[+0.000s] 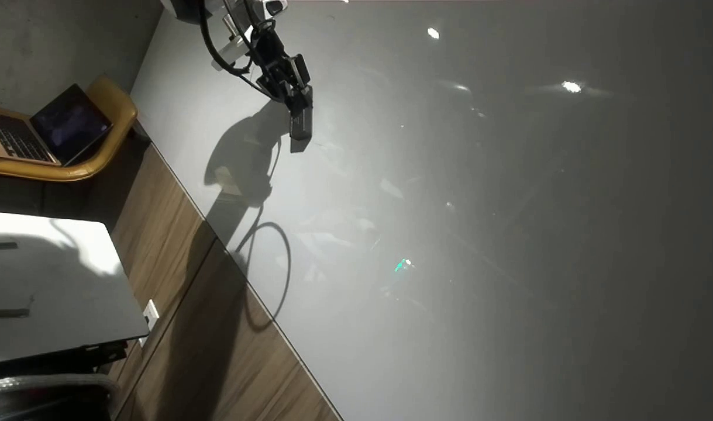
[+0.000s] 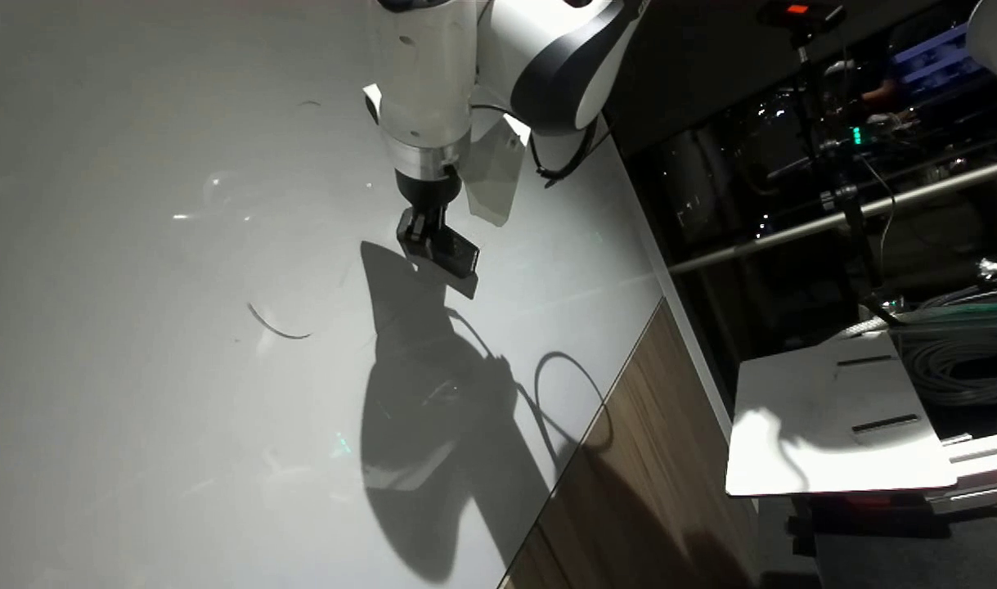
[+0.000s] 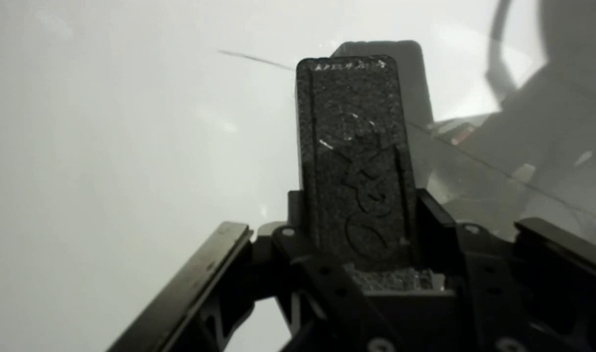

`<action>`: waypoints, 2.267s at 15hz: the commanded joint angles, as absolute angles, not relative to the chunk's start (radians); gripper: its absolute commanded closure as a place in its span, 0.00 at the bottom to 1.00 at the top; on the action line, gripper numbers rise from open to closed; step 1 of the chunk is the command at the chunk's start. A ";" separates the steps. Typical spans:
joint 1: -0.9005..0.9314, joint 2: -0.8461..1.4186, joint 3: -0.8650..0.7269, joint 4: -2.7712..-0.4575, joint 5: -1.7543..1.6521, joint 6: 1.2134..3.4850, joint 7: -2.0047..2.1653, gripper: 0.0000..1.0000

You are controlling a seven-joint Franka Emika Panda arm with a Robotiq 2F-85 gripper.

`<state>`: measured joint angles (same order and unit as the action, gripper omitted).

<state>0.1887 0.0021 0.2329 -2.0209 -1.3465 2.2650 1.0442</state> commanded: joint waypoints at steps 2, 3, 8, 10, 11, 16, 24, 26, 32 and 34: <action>0.237 0.158 0.253 -1.797 -1.362 2.333 1.099 0.71; 0.248 0.169 0.259 -1.783 -1.354 2.333 1.111 0.71; 0.298 0.237 0.280 -1.692 -1.304 2.342 1.175 0.71; 0.319 0.269 0.286 -1.654 -1.287 2.342 1.198 0.71; 0.332 0.288 0.289 -1.636 -1.282 2.342 1.211 0.71; 0.407 0.394 0.304 -1.532 -1.280 2.333 1.246 0.71; 0.486 0.483 0.282 -1.314 -1.239 2.281 1.046 0.71; 0.472 0.445 0.267 -1.347 -1.208 2.265 0.990 0.71; 0.426 0.268 0.235 -1.589 -1.184 2.277 1.041 0.71; 0.404 0.208 0.228 -1.667 -1.190 2.280 1.055 0.71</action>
